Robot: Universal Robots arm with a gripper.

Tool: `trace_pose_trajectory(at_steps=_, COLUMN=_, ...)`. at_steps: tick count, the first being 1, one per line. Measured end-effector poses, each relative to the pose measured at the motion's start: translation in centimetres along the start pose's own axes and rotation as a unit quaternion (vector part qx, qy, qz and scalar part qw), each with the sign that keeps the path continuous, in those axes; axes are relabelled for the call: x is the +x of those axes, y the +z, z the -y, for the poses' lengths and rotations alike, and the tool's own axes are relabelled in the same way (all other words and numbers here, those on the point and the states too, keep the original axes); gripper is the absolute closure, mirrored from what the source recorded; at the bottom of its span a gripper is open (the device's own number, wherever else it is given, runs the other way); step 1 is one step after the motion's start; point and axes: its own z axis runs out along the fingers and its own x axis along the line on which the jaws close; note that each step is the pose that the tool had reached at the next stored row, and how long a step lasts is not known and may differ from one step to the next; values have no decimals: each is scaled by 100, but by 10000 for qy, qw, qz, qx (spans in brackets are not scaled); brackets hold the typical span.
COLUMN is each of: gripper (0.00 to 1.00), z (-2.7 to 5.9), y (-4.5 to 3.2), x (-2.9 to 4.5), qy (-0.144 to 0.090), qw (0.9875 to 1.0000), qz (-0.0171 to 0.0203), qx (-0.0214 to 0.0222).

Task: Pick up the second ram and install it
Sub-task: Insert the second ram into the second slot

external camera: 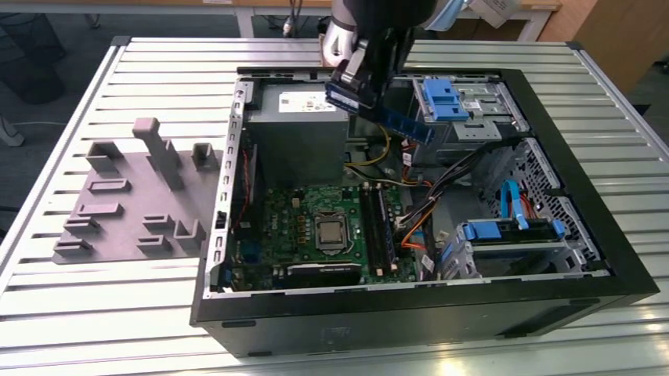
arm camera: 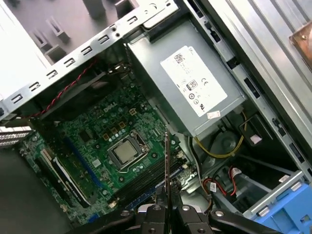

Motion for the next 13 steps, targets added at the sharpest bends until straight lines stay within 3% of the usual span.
trace_pose_trajectory(at_steps=4, gripper=86, z=0, y=9, x=1, qy=359, qw=9994, qz=10, qx=22)
trace_pose_trajectory(at_steps=7, gripper=86, z=0, y=15, x=1, qy=636, qw=9980, qz=18, qx=39)
trace_pose_trajectory(at_steps=10, gripper=86, z=1, y=20, x=1, qy=903, qw=9959, qz=26, qx=55)
trace_pose_trajectory(at_steps=13, gripper=86, z=1, y=25, x=1, qy=1180, qw=9930, qz=34, qx=71)
